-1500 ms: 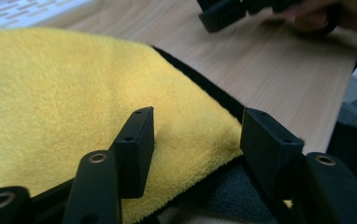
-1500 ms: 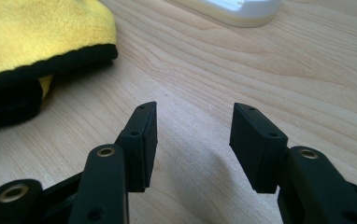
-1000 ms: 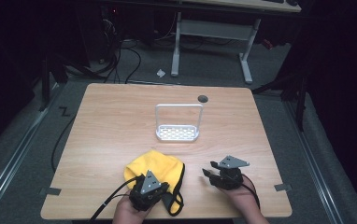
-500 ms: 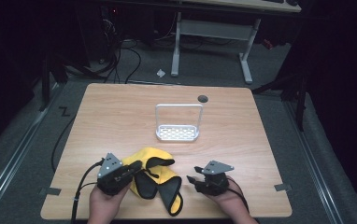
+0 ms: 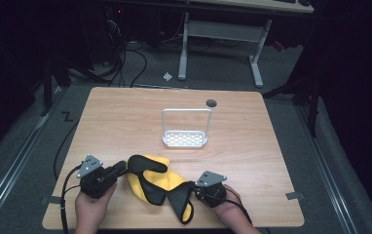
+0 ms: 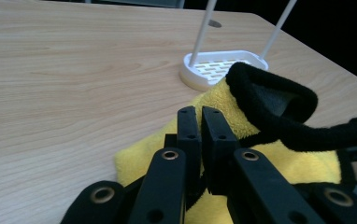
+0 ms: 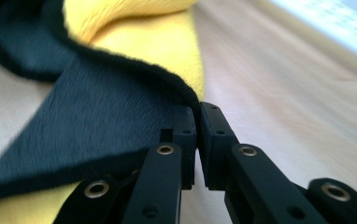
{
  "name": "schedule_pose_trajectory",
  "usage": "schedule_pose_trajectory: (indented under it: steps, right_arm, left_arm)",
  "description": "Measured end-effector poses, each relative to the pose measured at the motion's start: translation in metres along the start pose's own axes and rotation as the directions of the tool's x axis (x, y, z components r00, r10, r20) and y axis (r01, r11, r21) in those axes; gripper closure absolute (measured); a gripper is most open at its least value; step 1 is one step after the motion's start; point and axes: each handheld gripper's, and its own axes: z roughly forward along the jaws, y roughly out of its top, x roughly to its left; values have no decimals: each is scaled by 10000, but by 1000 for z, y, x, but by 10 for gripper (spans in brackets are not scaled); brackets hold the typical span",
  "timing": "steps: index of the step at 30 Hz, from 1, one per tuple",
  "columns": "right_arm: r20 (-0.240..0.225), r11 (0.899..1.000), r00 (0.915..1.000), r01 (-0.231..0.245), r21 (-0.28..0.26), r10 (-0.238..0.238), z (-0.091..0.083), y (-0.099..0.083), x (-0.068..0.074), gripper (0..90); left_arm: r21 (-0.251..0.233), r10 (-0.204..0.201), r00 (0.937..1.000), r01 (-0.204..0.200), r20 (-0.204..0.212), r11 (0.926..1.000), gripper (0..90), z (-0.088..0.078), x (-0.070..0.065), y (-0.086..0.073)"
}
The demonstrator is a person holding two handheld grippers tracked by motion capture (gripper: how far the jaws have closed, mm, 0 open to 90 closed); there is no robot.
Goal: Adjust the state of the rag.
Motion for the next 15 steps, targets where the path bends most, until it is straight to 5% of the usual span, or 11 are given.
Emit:
schedule_pose_trajectory:
  steps: [4, 9, 15]
  right_arm:
    - [401, 9988, 9985, -361, -331, 374, -10, -1, -15, 861]
    - [1490, 9943, 9839, -912, -551, 985, -29, -12, -51, 859]
    - [1971, 9868, 9670, -1551, -455, 1611, -35, -25, -79, 833]
  left_arm:
    - [-3, -271, 9995, 271, -168, 9996, 864, -2, 9, -2]
    - [276, -550, 9978, 560, -375, 9980, 865, 3, 22, -9]
    - [973, -473, 9981, 510, -400, 9940, 858, 20, 27, -19]
